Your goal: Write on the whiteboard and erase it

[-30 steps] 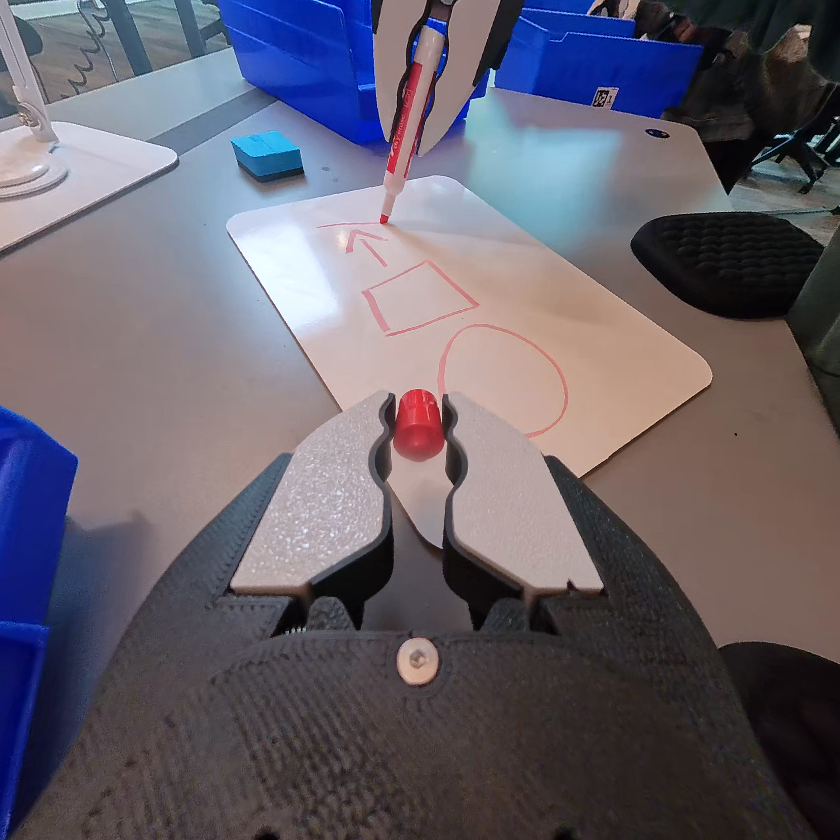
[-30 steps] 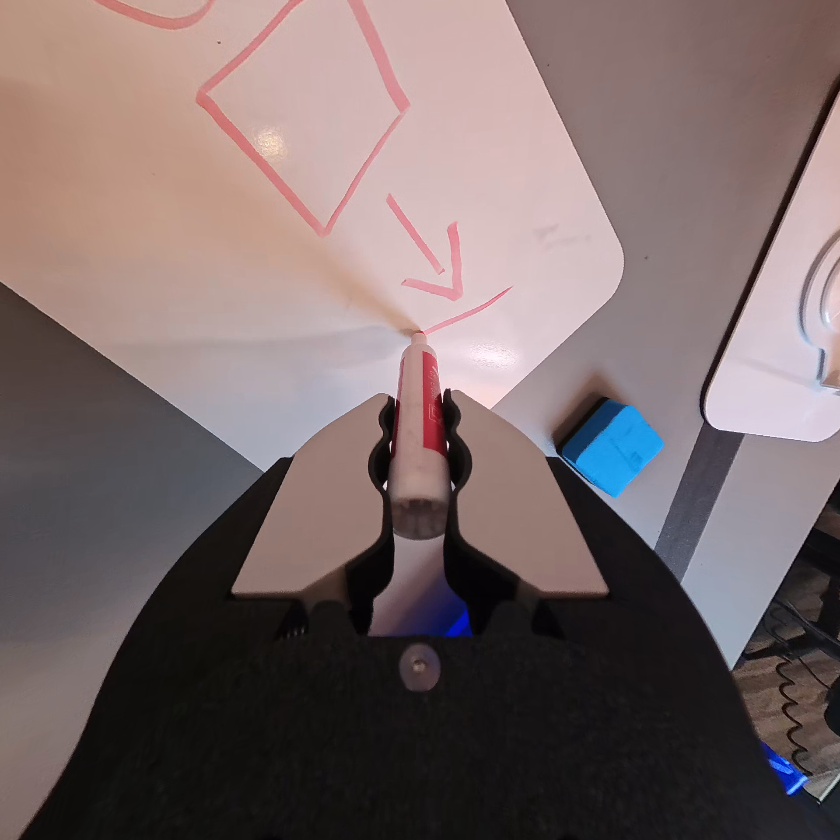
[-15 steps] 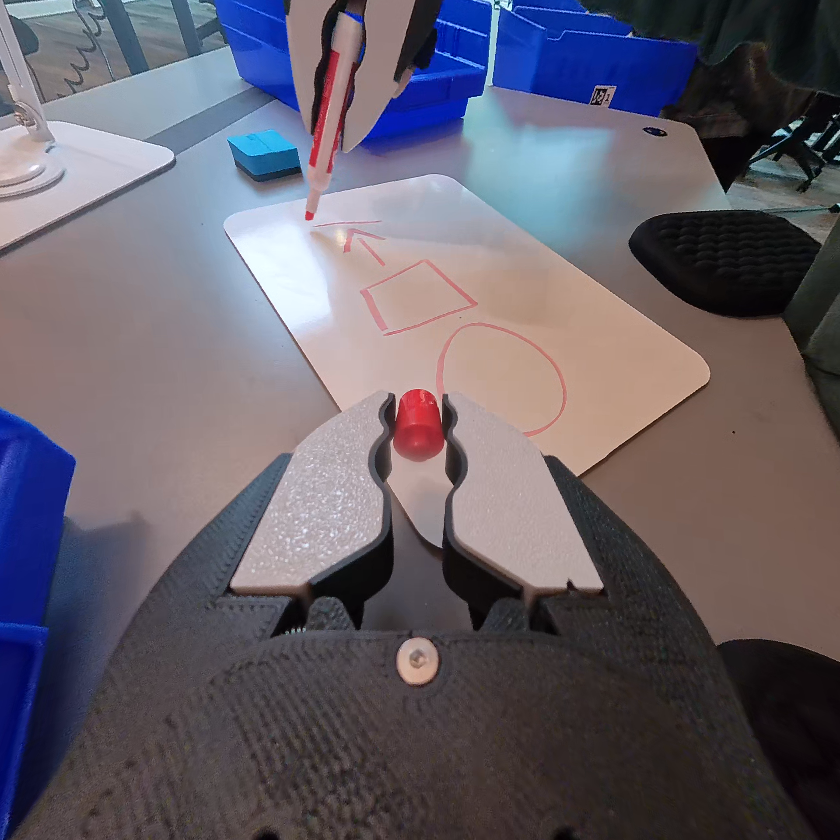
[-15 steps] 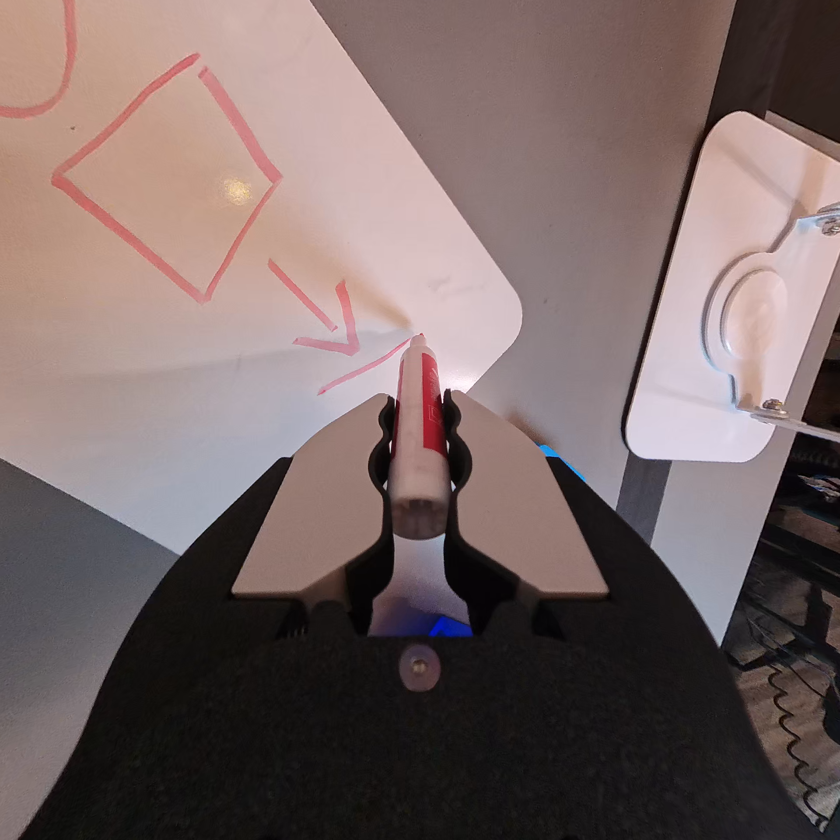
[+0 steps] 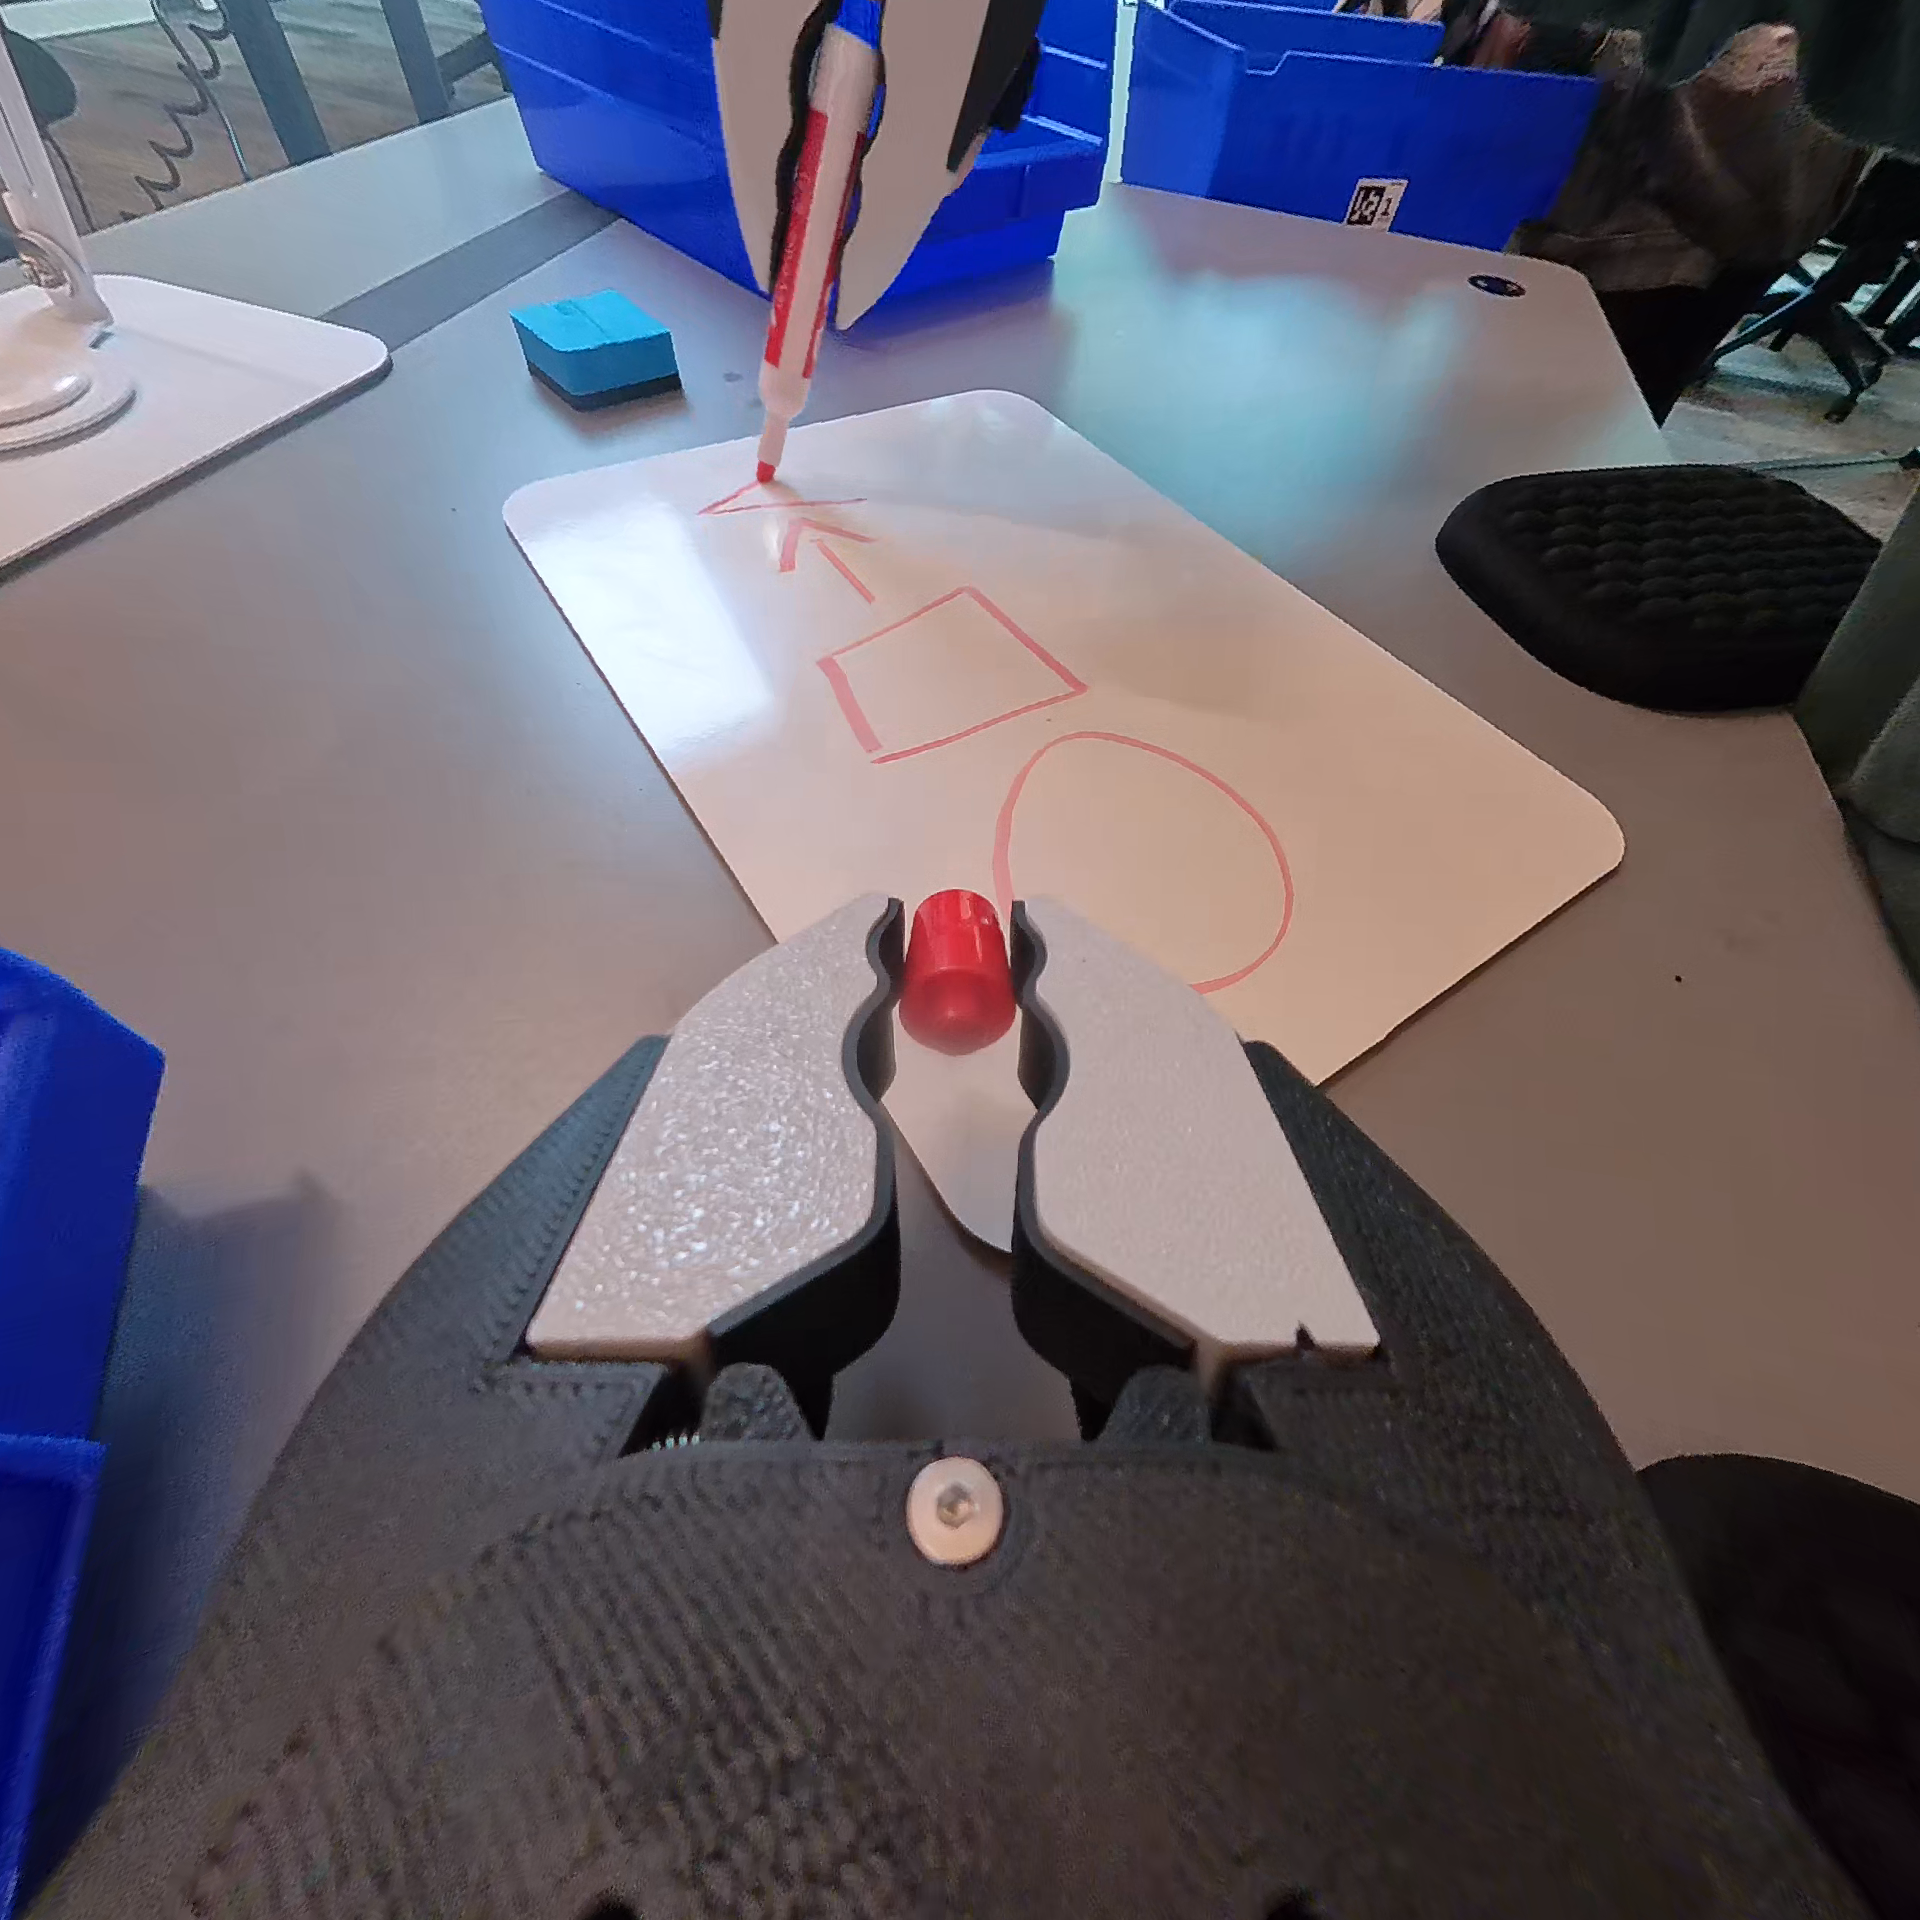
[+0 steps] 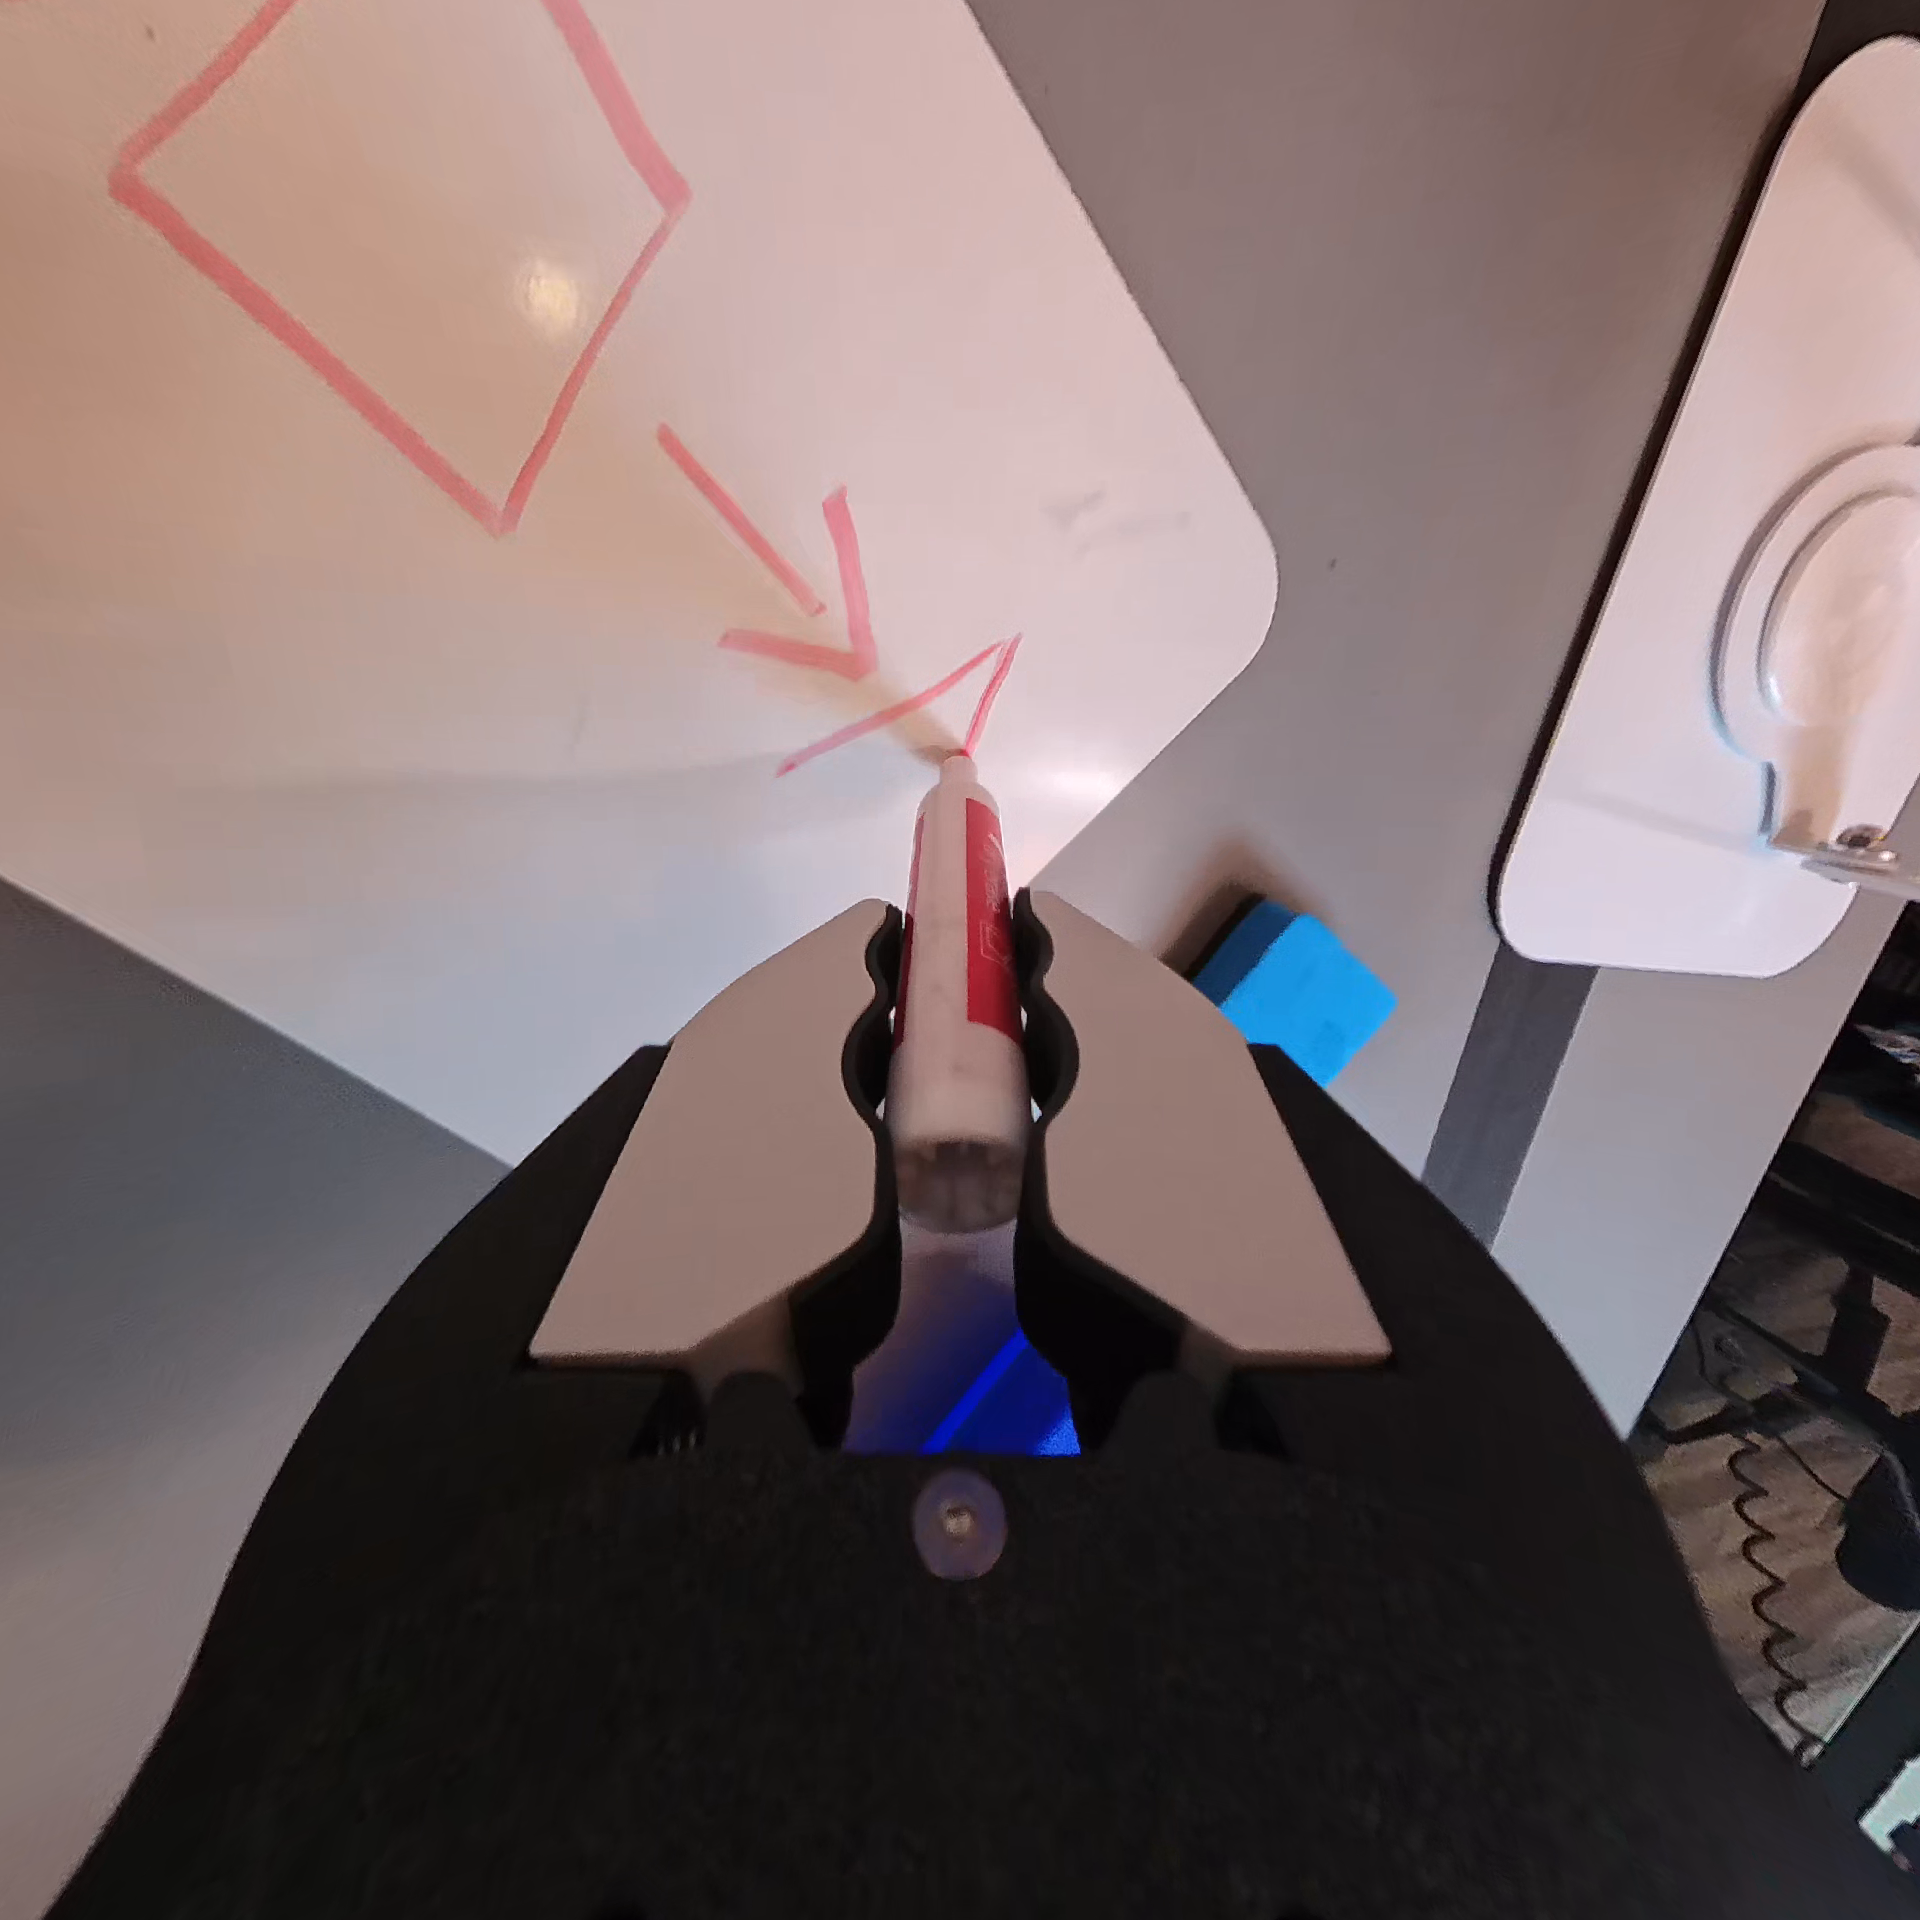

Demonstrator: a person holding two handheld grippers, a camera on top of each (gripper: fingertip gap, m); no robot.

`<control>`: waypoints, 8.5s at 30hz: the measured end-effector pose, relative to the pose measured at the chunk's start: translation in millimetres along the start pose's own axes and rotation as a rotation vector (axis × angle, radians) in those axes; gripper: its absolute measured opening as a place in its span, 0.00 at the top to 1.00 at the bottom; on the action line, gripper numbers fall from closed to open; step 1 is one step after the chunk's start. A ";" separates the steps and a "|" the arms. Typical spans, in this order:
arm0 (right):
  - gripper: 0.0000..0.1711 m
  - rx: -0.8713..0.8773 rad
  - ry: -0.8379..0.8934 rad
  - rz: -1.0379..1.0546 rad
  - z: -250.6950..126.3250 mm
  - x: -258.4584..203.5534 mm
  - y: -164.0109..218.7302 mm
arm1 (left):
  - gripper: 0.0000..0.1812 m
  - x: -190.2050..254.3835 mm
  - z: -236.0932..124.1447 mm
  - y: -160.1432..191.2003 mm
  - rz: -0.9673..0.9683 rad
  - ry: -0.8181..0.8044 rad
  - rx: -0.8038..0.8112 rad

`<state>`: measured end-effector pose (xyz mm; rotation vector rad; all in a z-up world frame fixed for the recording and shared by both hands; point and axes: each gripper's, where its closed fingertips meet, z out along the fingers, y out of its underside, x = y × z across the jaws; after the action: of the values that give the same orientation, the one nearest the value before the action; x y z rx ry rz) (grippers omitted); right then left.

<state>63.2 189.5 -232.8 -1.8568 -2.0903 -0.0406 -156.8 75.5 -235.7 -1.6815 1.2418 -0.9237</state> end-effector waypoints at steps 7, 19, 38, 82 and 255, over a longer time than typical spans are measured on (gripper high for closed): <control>0.88 -0.044 0.018 0.035 -9.1 -9.6 27.4 | 0.89 -0.6 0.1 0.1 0.000 -0.004 -0.002; 0.88 0.047 -0.023 -0.005 -9.7 -34.9 -6.4 | 0.89 -1.3 -0.5 0.2 -0.002 -0.007 0.000; 0.88 1.113 0.192 0.372 -90.6 -71.9 -77.1 | 0.89 18.3 -0.2 -20.8 0.080 0.051 0.136; 0.88 1.219 -0.049 0.193 -91.9 -155.9 -136.9 | 0.90 105.0 59.4 -77.0 -0.179 0.374 0.283; 0.99 -0.499 0.689 0.479 -54.9 93.0 288.3 | 0.90 22.9 8.7 -74.0 0.041 -0.132 0.261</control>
<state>347.3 306.6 -214.7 -2.1432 -1.2020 -1.0011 -117.1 67.4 -169.1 -1.4806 1.0175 -0.8937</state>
